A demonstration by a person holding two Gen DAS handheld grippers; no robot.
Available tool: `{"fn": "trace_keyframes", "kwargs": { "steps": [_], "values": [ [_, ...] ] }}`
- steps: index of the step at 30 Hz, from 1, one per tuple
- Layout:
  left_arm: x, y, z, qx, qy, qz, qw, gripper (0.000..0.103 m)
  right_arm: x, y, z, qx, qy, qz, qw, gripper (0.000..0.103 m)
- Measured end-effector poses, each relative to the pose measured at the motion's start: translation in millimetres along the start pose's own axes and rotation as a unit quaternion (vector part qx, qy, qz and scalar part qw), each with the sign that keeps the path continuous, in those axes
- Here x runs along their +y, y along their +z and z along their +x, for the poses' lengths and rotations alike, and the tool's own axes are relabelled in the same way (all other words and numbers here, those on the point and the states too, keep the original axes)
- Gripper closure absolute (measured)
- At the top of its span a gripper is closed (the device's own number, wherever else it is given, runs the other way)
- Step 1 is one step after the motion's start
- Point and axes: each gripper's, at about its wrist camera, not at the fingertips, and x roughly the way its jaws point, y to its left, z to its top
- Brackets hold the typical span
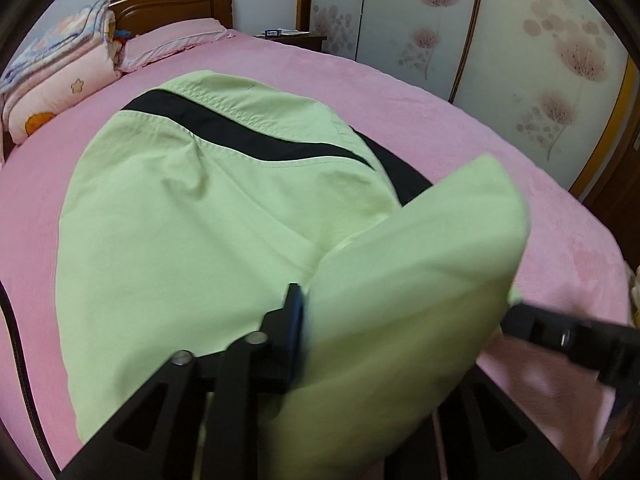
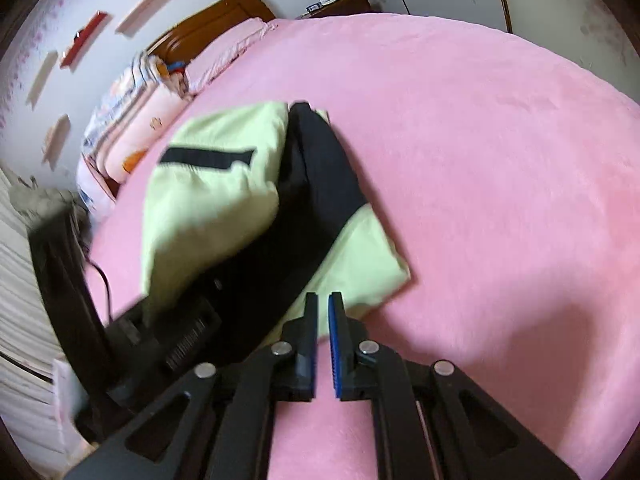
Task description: Fold large clothes
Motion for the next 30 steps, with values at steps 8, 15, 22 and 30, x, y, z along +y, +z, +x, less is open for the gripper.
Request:
{"fn": "trace_keyframes", "kwargs": {
  "steps": [8, 15, 22, 30],
  "values": [
    [0.2, -10.4, -40.2, 0.001, -0.085, -0.071, 0.9938, 0.041, -6.7, 36.6, -23.4, -0.011, 0.051, -0.002, 0.999, 0.054],
    [30.7, -28.8, -93.4, -0.036, -0.1, -0.124, 0.9865, 0.041, -4.3, 32.7, -5.1, 0.042, 0.103, 0.018, 0.994, 0.043],
    [95.0, -41.1, -108.2, -0.05, 0.016, -0.185, 0.9814, 0.036, 14.0, 43.9, 14.9, 0.05, 0.063, -0.016, 0.997, 0.043],
    [127.8, -55.3, -74.9, -0.016, 0.067, -0.213, 0.9745, 0.036, 38.5, 57.7, 30.2, 0.05, -0.004, -0.117, 0.992, 0.085]
  ]
}}
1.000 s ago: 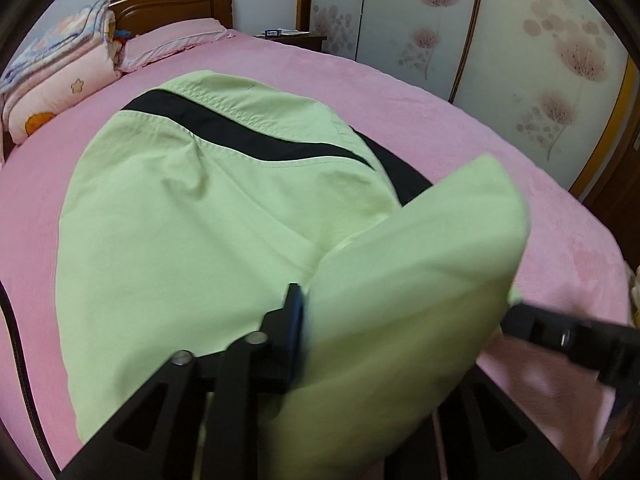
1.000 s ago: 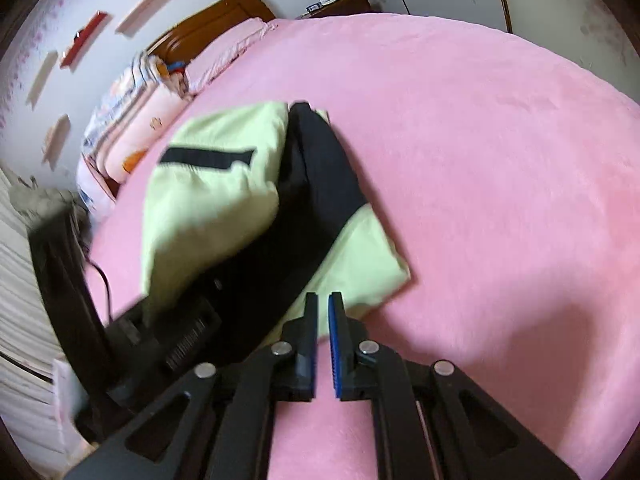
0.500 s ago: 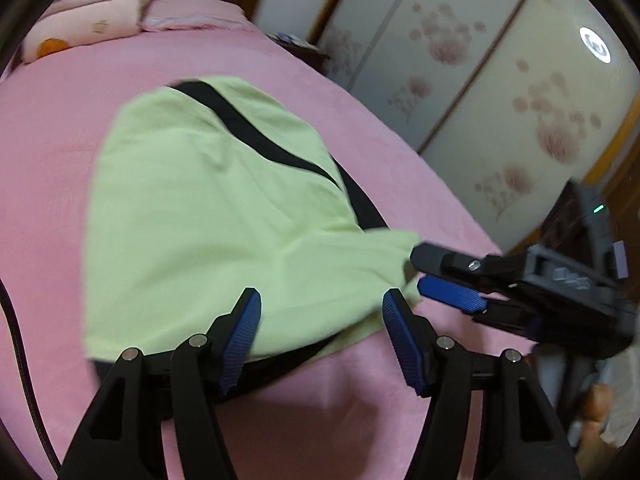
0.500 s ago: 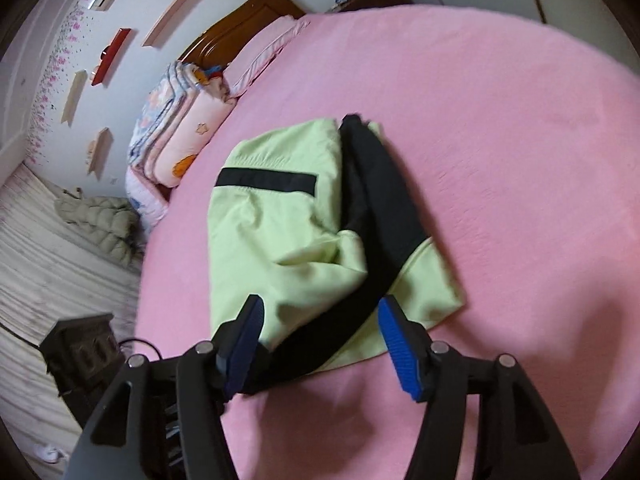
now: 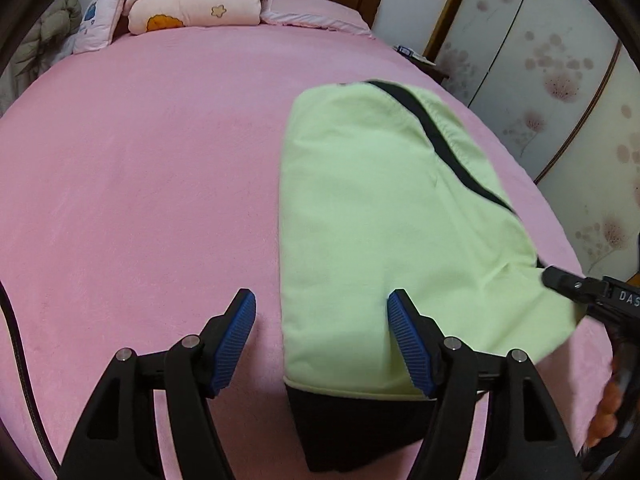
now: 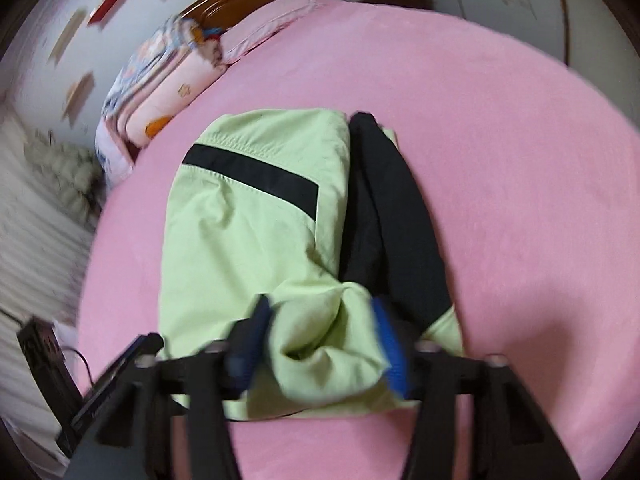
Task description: Fold large clothes
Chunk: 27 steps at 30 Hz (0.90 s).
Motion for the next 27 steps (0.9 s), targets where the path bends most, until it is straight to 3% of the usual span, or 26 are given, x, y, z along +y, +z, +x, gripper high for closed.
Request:
{"fn": "trace_keyframes", "kwargs": {
  "steps": [2, 7, 8, 10, 13, 18, 20, 21, 22, 23, 27],
  "values": [
    [-0.4, -0.4, -0.4, -0.005, -0.007, -0.005, 0.9999, 0.035, 2.9, 3.4, -12.0, -0.013, 0.009, -0.023, 1.0, 0.091],
    [-15.7, -2.8, -3.2, -0.019, -0.022, 0.013, 0.9995, 0.035, 1.9, -1.9, -63.5, -0.111, 0.01, -0.068, 0.991, 0.097],
    [-18.4, -3.8, -1.6, -0.018, -0.022, 0.017, 0.9995, 0.035, -1.6, -4.7, -67.3, -0.121, -0.001, -0.067, 0.99, 0.101],
    [-24.4, -7.4, 5.3, -0.012, -0.009, 0.026, 0.9996, 0.03, -23.6, -10.7, -68.2, -0.14, -0.065, -0.051, 0.987, 0.103],
    [-32.7, -14.5, 9.4, -0.019, 0.007, 0.048, 0.9986, 0.024, -61.4, -17.5, -50.3, -0.099, -0.074, -0.002, 0.992, 0.103],
    [-40.0, -17.1, 10.9, -0.025, 0.02, 0.067, 0.9973, 0.021, -75.7, -27.2, -46.3, -0.046, 0.02, 0.066, 0.997, 0.101],
    [-37.3, -15.6, 12.4, -0.024, 0.016, 0.061, 0.9977, 0.021, -73.1, -24.9, -45.7, -0.039, 0.055, 0.082, 0.994, 0.082],
    [-37.3, -15.2, 13.0, -0.023, 0.016, 0.062, 0.9977, 0.021, -70.1, -23.4, -43.2, -0.032, 0.068, 0.082, 0.994, 0.056],
    [-37.0, -14.8, 13.4, -0.024, 0.017, 0.063, 0.9976, 0.021, -66.9, -21.5, -39.0, -0.025, 0.077, 0.079, 0.994, 0.043],
    [-36.9, -14.8, 13.3, -0.024, 0.017, 0.066, 0.9974, 0.021, -60.9, -19.8, -34.0, -0.019, 0.079, 0.075, 0.994, 0.038],
    [-38.0, -13.8, 13.7, -0.024, 0.015, 0.066, 0.9974, 0.021, -35.6, -6.4, -14.3, 0.002, 0.072, 0.038, 0.997, 0.038]
  ]
}}
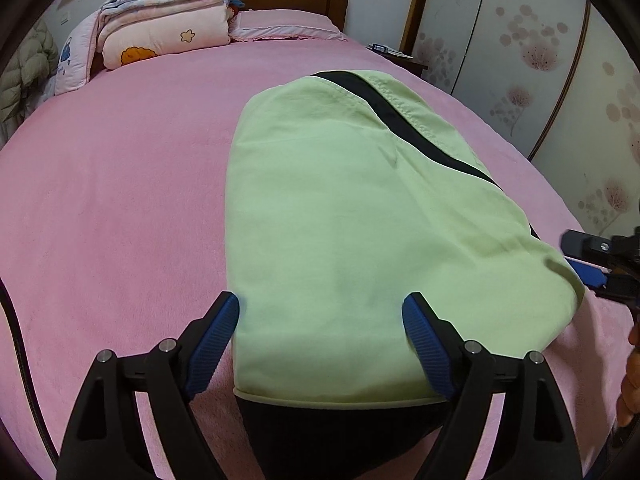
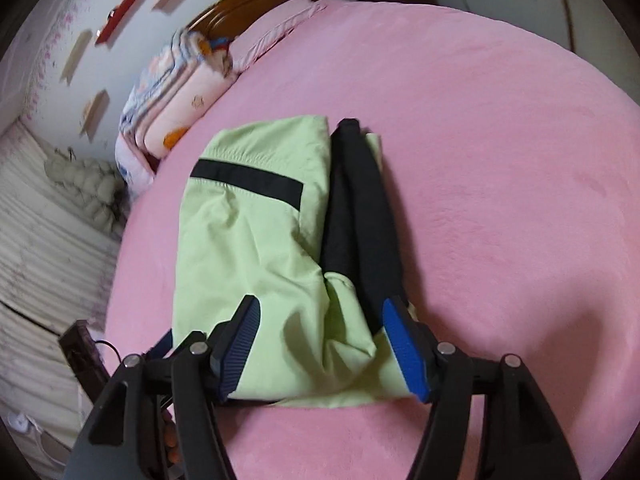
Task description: Fold large clothes
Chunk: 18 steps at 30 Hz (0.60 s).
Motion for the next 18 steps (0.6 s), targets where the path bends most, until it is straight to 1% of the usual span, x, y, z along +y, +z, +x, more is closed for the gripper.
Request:
{"fn": "trace_keyframes", "kwargs": {
  "steps": [2, 3, 4, 5, 6, 7, 9, 11, 12, 14, 16, 18],
  "values": [
    [-2.3, 0.4, 0.2, 0.0, 0.001, -0.001, 1.0, 0.02, 7.7, 5.8, 9.3, 0.012, -0.006, -0.026, 1.0, 0.038],
    [-3.0, 0.5, 0.1, 0.001, 0.002, -0.001, 1.0, 0.02, 11.3, 8.7, 17.5, 0.022, -0.016, -0.038, 0.999, 0.038],
    [-4.3, 0.0, -0.4, 0.001, 0.003, -0.001, 1.0, 0.02, 13.1, 10.5, 25.1, 0.033, -0.024, -0.048, 0.998, 0.04],
    [-4.5, 0.1, -0.4, 0.002, 0.003, -0.001, 1.0, 0.02, 15.2, 10.6, 31.6, 0.043, -0.027, -0.058, 0.997, 0.044],
    [-4.2, 0.4, -0.6, 0.003, 0.002, -0.002, 1.0, 0.02, 17.0, 9.7, 36.2, 0.05, -0.032, -0.07, 0.996, 0.061],
    [-3.7, 1.1, -1.0, 0.005, 0.0, -0.003, 1.0, 0.02, 20.6, 8.1, 38.8, 0.054, -0.041, -0.089, 0.994, 0.075],
    [-2.7, 2.4, -2.7, 0.008, -0.006, -0.008, 0.9999, 0.02, 29.9, 4.7, 31.3, 0.047, -0.044, -0.123, 0.99, 0.091],
    [-2.6, 4.5, -5.5, 0.009, -0.018, -0.011, 0.9997, 0.02, 36.4, 1.3, 15.9, 0.026, -0.055, -0.14, 0.988, 0.092],
    [-3.4, 5.5, -8.5, 0.006, -0.027, -0.013, 0.9995, 0.02, 39.5, -1.4, 0.2, 0.001, -0.056, -0.146, 0.988, 0.093],
    [-7.0, 5.7, -13.0, 0.001, -0.04, -0.013, 0.9991, 0.02, 39.3, -4.0, -15.3, -0.021, -0.054, -0.144, 0.988, 0.093],
    [-15.0, 3.7, -14.0, -0.005, -0.041, -0.001, 0.9992, 0.02, 29.2, -5.9, -16.6, -0.024, -0.065, -0.135, 0.988, 0.093],
    [-25.5, -0.4, -10.6, -0.004, -0.027, 0.02, 0.9994, 0.02, 9.7, -8.1, 0.3, -0.011, -0.098, -0.121, 0.988, 0.093]
  ]
}}
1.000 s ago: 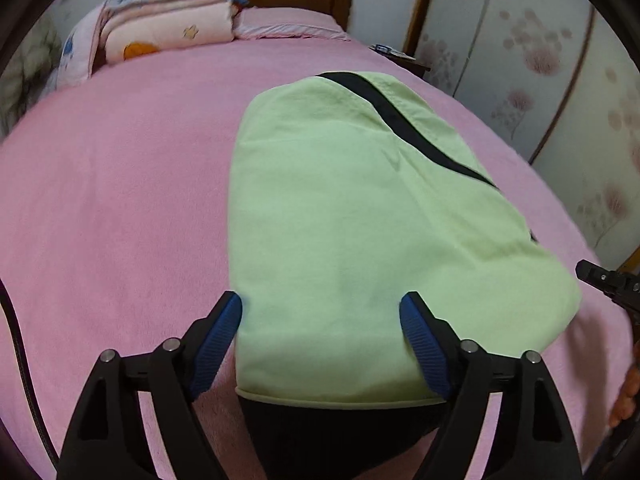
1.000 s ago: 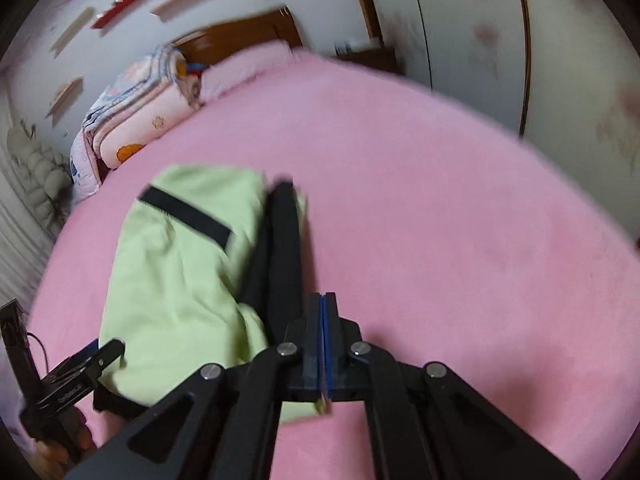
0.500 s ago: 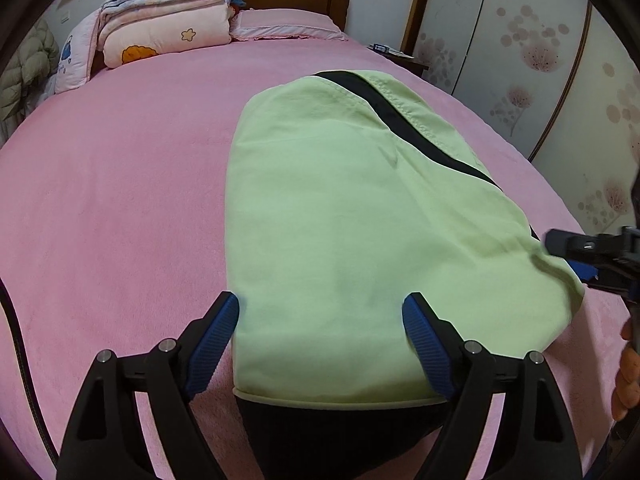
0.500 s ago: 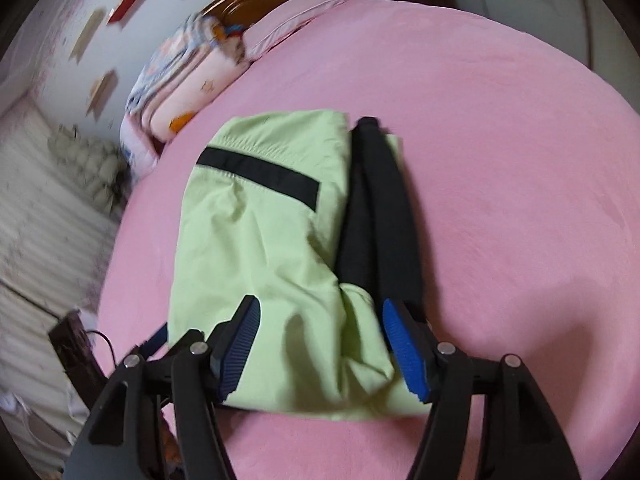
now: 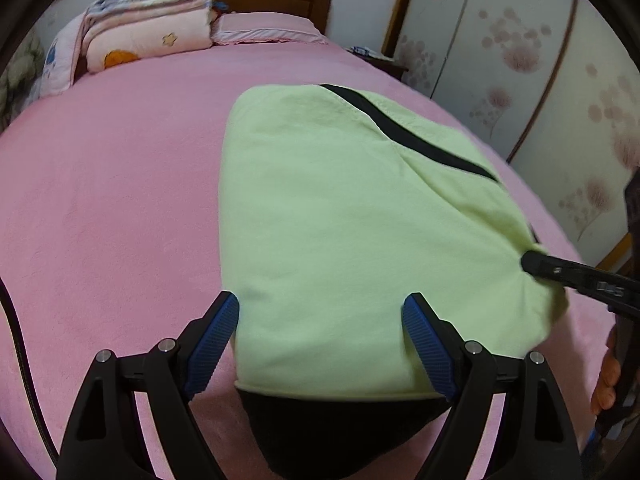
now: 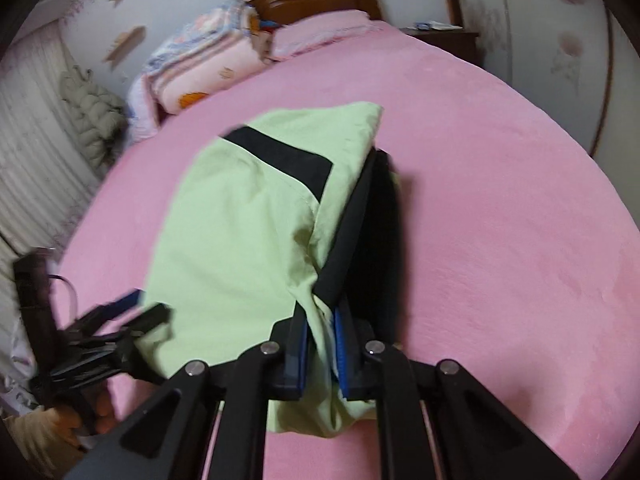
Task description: Fold large clothes
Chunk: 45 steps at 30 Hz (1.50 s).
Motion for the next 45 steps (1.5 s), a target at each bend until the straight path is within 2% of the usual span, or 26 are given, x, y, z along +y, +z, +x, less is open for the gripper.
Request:
{"fn": "trace_keyframes", "kwargs": {
  "steps": [3, 4, 8, 11, 13, 15, 19, 22, 26, 28, 30, 32, 36, 37, 38, 39, 41, 42, 44, 45],
  "values": [
    [-16.1, -6.8, -0.7, -0.011, 0.019, 0.041, 0.9989, 0.019, -17.2, -9.8, 18.9, 0.005, -0.008, 0.03, 0.999, 0.092],
    [-20.3, -9.7, 0.4, -0.014, 0.025, 0.055, 0.9981, 0.016, -19.2, -12.1, 22.1, 0.005, -0.009, 0.036, 0.999, 0.092],
    [-29.2, -19.8, 10.0, -0.019, 0.055, 0.093, 0.994, 0.012, -11.2, -16.9, 34.4, 0.006, -0.036, 0.029, 0.999, 0.089],
    [-25.7, -15.1, 7.1, -0.013, 0.046, 0.076, 0.996, 0.012, -3.7, -14.3, 29.4, 0.006, -0.055, 0.011, 0.998, 0.087],
    [-20.9, -11.1, 3.6, 0.001, 0.033, 0.057, 0.9978, 0.012, 2.5, -11.0, 25.0, 0.01, -0.07, -0.002, 0.997, 0.078],
    [-16.4, -9.6, -1.1, 0.014, 0.015, 0.038, 0.999, 0.011, 5.6, -6.9, 19.9, 0.013, -0.078, -0.003, 0.997, 0.073],
    [-14.6, 4.1, -21.4, 0.029, -0.011, 0.01, 0.9995, 0.011, 10.3, 5.7, 1.1, 0.007, -0.076, 0.001, 0.997, 0.072],
    [-11.6, 27.6, -41.1, -0.002, -0.019, 0.006, 0.9998, 0.01, 17.2, 22.3, -15.8, -0.017, -0.065, 0.002, 0.998, 0.072],
    [-4.6, 62.0, -48.9, -0.058, -0.001, 0.014, 0.9982, 0.01, 37.8, 58.7, -21.0, -0.058, -0.029, -0.016, 0.998, 0.069],
    [0.9, 80.0, -37.6, -0.072, 0.0, 0.014, 0.9973, 0.011, 50.4, 77.4, -10.1, -0.061, -0.01, -0.026, 0.998, 0.069],
    [8.9, 95.2, -19.5, -0.07, -0.011, 0.0, 0.9975, 0.019, 66.2, 98.8, 10.1, -0.061, 0.007, -0.041, 0.997, 0.069],
    [17.6, 111.0, 4.6, -0.051, -0.038, -0.024, 0.9977, 0.034, 76.2, 114.5, 27.1, -0.057, 0.026, -0.047, 0.997, 0.069],
    [25.3, 129.6, 42.5, -0.043, -0.059, -0.047, 0.9962, 0.039, 91.7, 141.3, 68.9, -0.042, 0.057, -0.055, 0.996, 0.069],
    [23.8, 134.1, 53.2, -0.04, -0.062, -0.047, 0.9961, 0.044, 90.4, 146.1, 83.1, -0.031, 0.055, -0.052, 0.997, 0.069],
    [24.0, 138.2, 64.5, -0.032, -0.065, -0.051, 0.9961, 0.052, 85.7, 148.4, 94.4, -0.02, 0.048, -0.045, 0.998, 0.069],
    [23.2, 141.2, 78.3, -0.016, -0.073, -0.056, 0.9956, 0.054, 80.3, 151.2, 106.6, -0.007, 0.041, -0.038, 0.998, 0.069],
    [20.8, 144.9, 98.2, -0.004, -0.064, -0.058, 0.9963, 0.055, 64.2, 150.1, 126.0, 0.009, 0.0, -0.037, 0.999, 0.069],
    [17.6, 144.8, 106.9, 0.001, -0.055, -0.05, 0.9972, 0.055, 52.8, 147.9, 136.1, 0.019, -0.035, -0.04, 0.998, 0.069],
    [10.3, 143.7, 121.8, 0.015, -0.041, -0.03, 0.9986, 0.056, 35.3, 143.5, 145.1, 0.028, -0.07, -0.036, 0.997, 0.075],
    [9.2, 143.8, 127.4, 0.02, -0.036, -0.024, 0.9989, 0.056, 22.2, 140.1, 147.1, 0.029, -0.077, -0.03, 0.996, 0.091]
  ]
}}
